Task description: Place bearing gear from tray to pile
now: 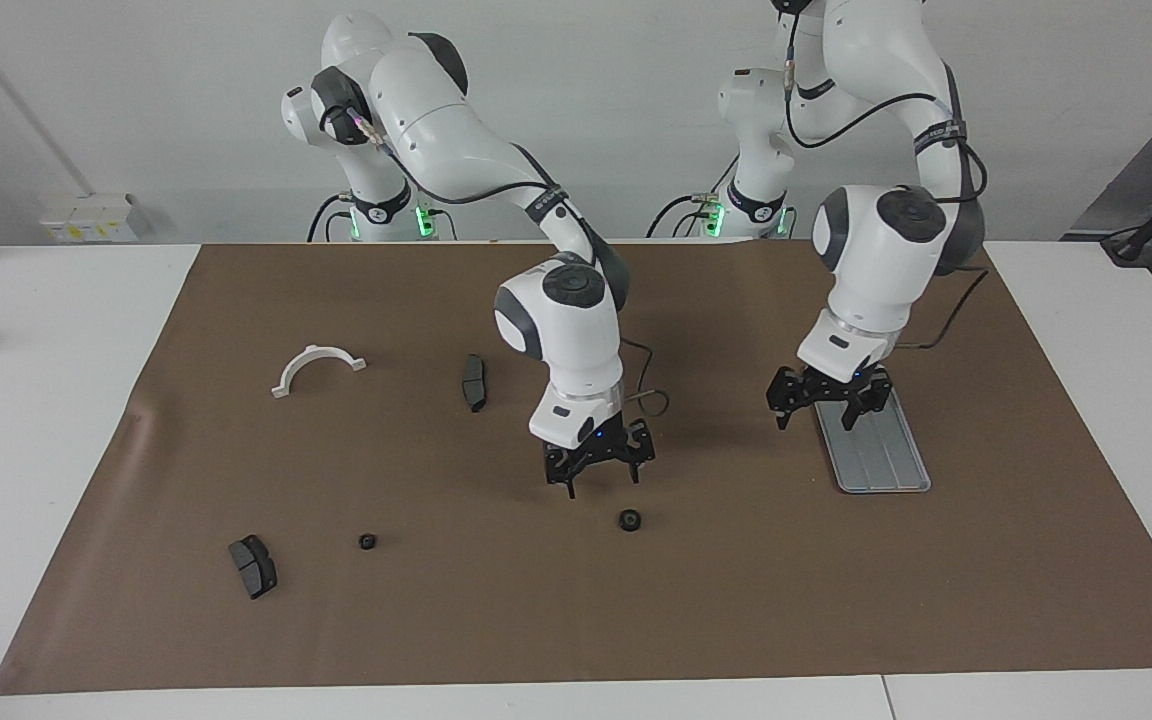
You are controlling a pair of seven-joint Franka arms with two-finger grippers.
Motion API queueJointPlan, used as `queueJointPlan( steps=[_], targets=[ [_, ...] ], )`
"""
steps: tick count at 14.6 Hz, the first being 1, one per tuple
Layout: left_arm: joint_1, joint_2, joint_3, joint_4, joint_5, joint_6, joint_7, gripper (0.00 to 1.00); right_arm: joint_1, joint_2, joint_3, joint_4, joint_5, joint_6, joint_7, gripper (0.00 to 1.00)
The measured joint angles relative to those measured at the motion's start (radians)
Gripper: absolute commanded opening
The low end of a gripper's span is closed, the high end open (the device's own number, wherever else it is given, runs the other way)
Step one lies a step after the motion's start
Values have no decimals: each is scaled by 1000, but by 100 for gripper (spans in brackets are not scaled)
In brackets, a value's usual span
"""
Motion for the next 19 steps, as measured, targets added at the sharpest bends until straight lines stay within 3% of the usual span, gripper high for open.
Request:
queueJointPlan(
  steps=[1,5,10,13,14,15,17,19],
  targets=[
    [31,-6,0,-26,0,1,24,100,2,16,-1,1,-9,24,0,100],
    [98,-37,0,-160,0,97,71,100,10,63,-4,35,-38,53,0,66],
    [120,-59,-1,-277,0,200,71,100,18,94,-12,65,-93,73,2,63],
    [153,-49,-1,-303,0,246,71,100,18,95,-25,67,-93,83,2,55],
    [162,-42,-1,-307,0,264,71,97,18,96,-27,68,-94,84,2,55],
    [167,-35,-1,-309,0,271,70,88,18,97,-27,68,-94,85,2,55],
    [168,-27,-2,-321,0,272,66,84,19,97,-27,69,-94,85,2,49],
    [168,-27,-2,-335,0,274,55,80,20,97,-27,69,-94,85,2,0]
  ],
)
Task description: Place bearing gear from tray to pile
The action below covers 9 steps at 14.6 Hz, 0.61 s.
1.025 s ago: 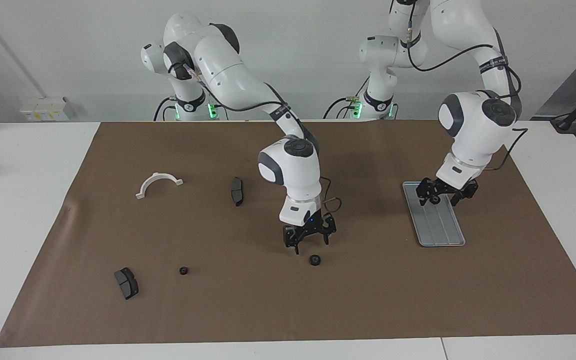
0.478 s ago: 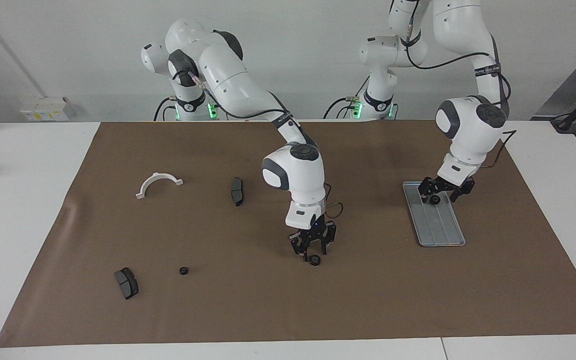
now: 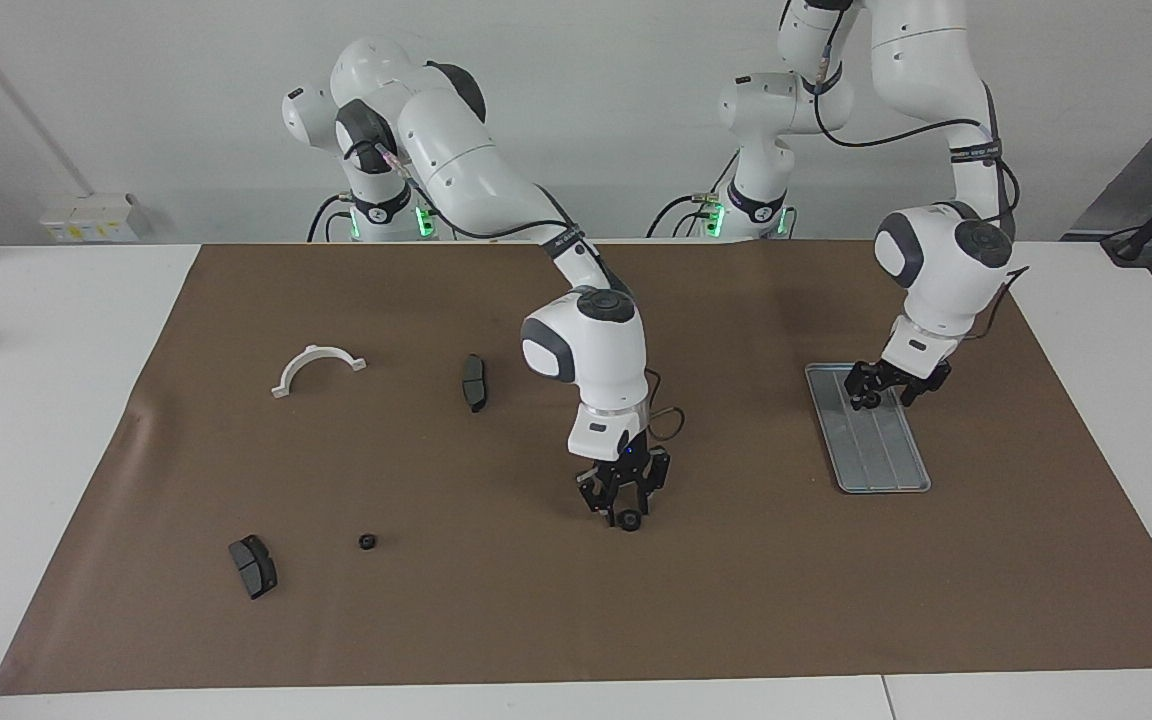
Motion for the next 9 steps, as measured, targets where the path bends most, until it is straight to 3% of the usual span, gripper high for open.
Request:
queueJointPlan(
  steps=[9],
  targets=[
    [0,0,-1,-14,0,-10,-46,67,-25,-20,-16,32,0,-42,8,0]
  ],
)
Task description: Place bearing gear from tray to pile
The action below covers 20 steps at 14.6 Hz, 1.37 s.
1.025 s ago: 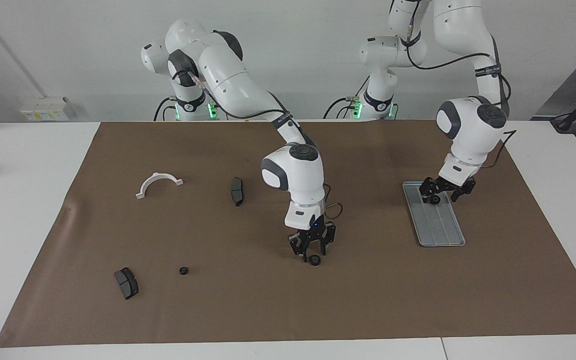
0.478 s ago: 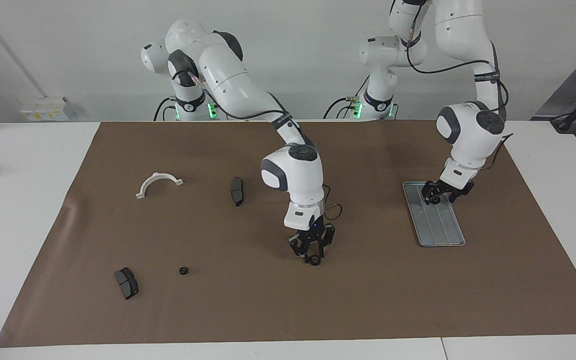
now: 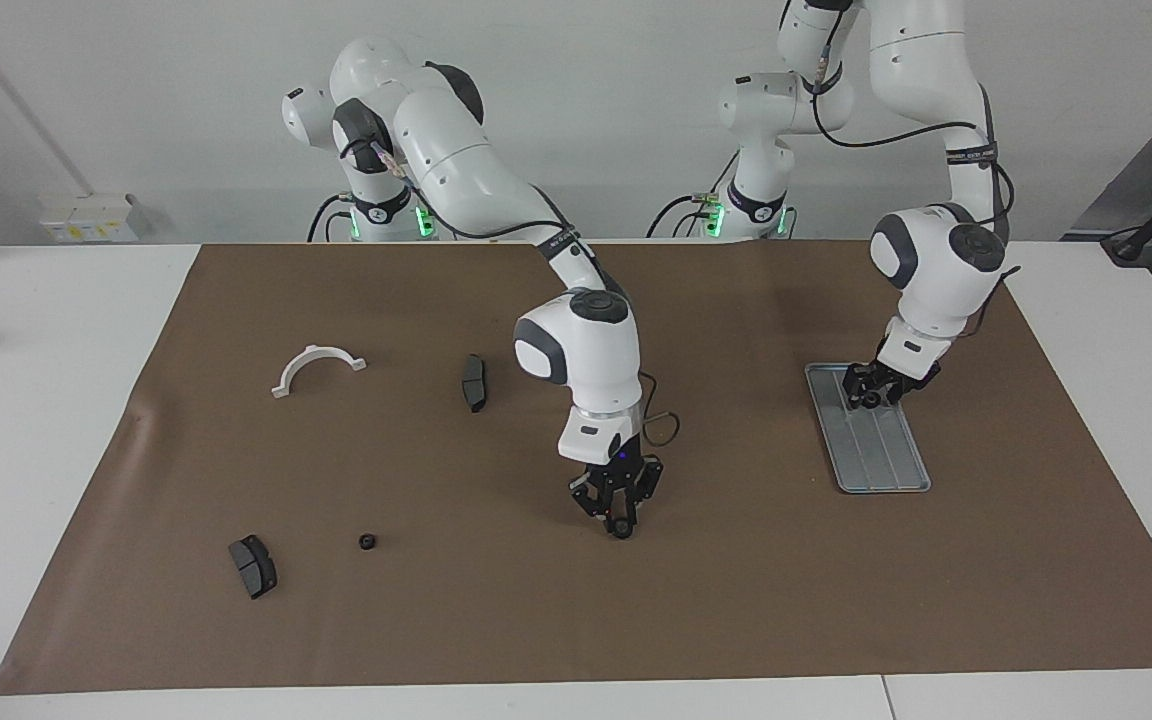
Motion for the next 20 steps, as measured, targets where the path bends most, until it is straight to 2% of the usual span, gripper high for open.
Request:
queueJointPlan(
  steps=[3,4,6,9,11,13,16,19,20],
  targets=[
    [0,0,0,0,0,-5,-7,61,-52,-87,0,-15,0,-118,-8,0],
    [0,0,0,0,0,-8,-8,52,-76,-128,2,-48,0,-148,-34,0],
    [0,0,0,0,0,-12,-14,38,-143,-237,2,-181,15,-170,-140,0],
    [0,-1,0,-1,0,-12,-25,0,-279,-413,2,-424,76,-170,-383,0],
    [1,-2,0,-1,0,-12,-27,0,-360,-499,3,-552,88,-170,-507,0],
    [0,-7,-1,7,0,-12,-27,0,-433,-545,4,-651,106,-138,-611,0],
    [-37,-26,-16,62,0,-34,-28,0,-518,-568,4,-777,147,-24,-730,0],
    [-140,-26,-21,151,0,-61,-45,0,-560,-569,4,-853,148,53,-765,0],
    [-179,-21,-21,173,0,-62,-63,0,-565,-569,4,-860,148,60,-765,13]
  ],
)
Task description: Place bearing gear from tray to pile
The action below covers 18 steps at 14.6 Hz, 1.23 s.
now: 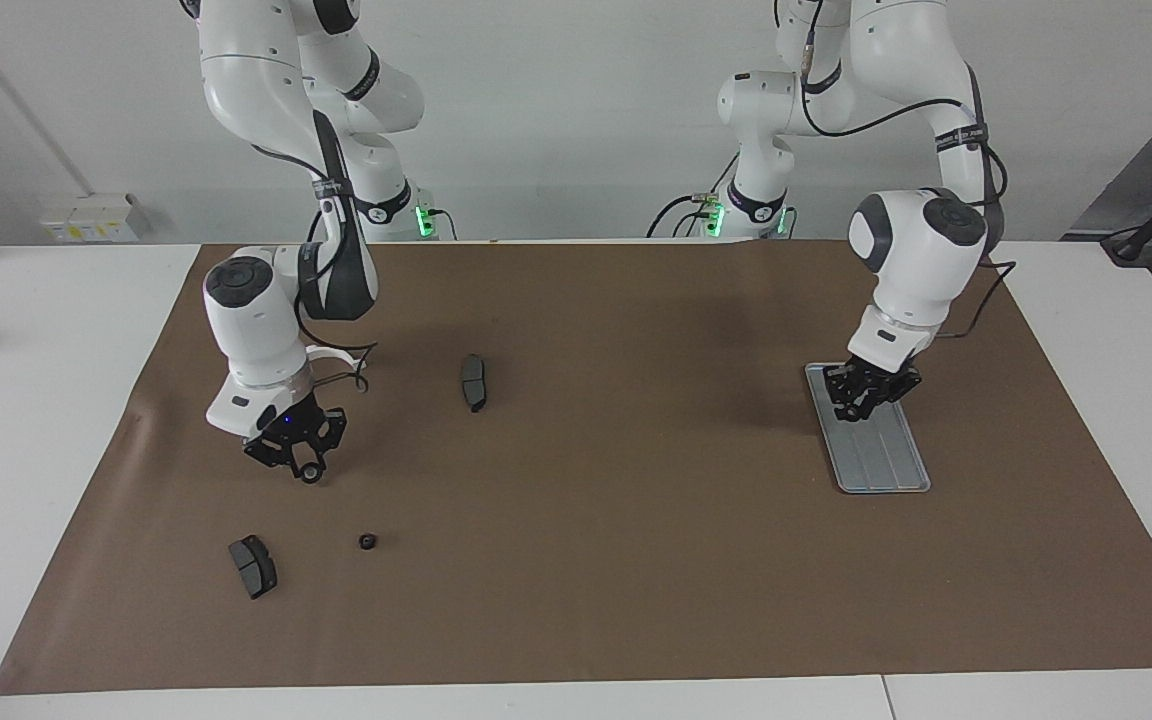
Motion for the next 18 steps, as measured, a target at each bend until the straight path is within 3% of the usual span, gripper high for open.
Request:
queueJointPlan(
  steps=[3,4,7,9,13,16,17,18],
  targets=[
    [-113,34,-3,56,1,-3,-107,0,-11,0,0,-11,0,3,0,91],
    [-155,52,-3,73,4,-3,-152,0,-13,0,0,-16,0,4,0,100],
    [-284,137,-5,153,48,-3,-338,0,-13,-3,5,-18,2,7,0,100],
    [-334,233,-5,267,60,-3,-438,0,-9,-15,21,-9,23,4,9,100],
    [-363,416,-5,499,60,-2,-522,0,73,-35,46,94,57,-121,198,100],
    [-362,499,-4,587,55,11,-557,0,156,-33,48,153,57,-151,357,100],
    [-363,535,-5,618,54,22,-578,6,170,-29,48,160,57,-153,382,100],
    [-364,569,-7,647,54,36,-594,35,174,-23,48,163,57,-153,393,100]
  ],
)
